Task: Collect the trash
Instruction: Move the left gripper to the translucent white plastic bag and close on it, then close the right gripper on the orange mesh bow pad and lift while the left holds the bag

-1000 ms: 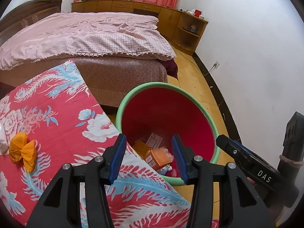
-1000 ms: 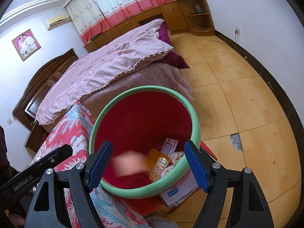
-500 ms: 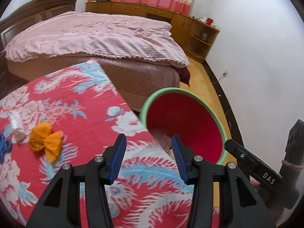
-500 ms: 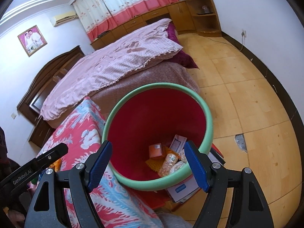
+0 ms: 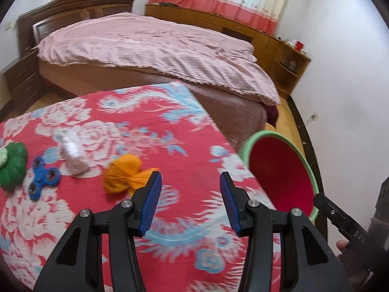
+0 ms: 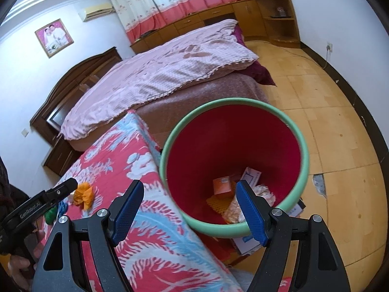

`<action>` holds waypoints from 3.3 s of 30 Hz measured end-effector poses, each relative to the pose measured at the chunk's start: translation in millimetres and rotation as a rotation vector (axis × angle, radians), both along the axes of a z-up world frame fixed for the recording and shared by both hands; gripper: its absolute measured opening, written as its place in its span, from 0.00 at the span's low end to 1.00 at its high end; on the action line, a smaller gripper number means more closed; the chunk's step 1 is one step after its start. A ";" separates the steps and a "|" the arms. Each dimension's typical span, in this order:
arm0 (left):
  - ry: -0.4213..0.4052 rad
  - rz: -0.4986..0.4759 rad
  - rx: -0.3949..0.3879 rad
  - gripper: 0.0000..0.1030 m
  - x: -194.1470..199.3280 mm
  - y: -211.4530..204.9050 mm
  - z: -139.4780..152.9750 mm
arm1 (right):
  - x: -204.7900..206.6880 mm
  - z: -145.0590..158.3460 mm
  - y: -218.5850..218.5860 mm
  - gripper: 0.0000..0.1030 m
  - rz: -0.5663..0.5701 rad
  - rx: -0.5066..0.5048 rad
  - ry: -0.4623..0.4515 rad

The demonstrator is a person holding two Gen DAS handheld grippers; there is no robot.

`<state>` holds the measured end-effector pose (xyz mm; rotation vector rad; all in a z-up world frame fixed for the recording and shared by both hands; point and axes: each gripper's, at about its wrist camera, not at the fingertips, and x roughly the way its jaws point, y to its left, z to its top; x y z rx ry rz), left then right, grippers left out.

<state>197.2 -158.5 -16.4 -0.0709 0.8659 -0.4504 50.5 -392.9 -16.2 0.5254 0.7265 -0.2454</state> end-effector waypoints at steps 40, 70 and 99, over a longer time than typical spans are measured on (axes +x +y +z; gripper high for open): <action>0.027 0.228 0.044 0.34 83.4 107.4 -49.8 | 122.0 -14.6 108.7 0.77 0.212 -0.042 0.095; -0.007 0.292 -0.049 0.29 9.1 155.9 -24.2 | 146.5 -23.2 180.3 0.77 0.400 -0.063 0.122; 0.028 0.310 -0.111 0.29 -3.2 175.9 -36.3 | 160.5 -41.6 219.2 0.41 0.443 -0.175 0.147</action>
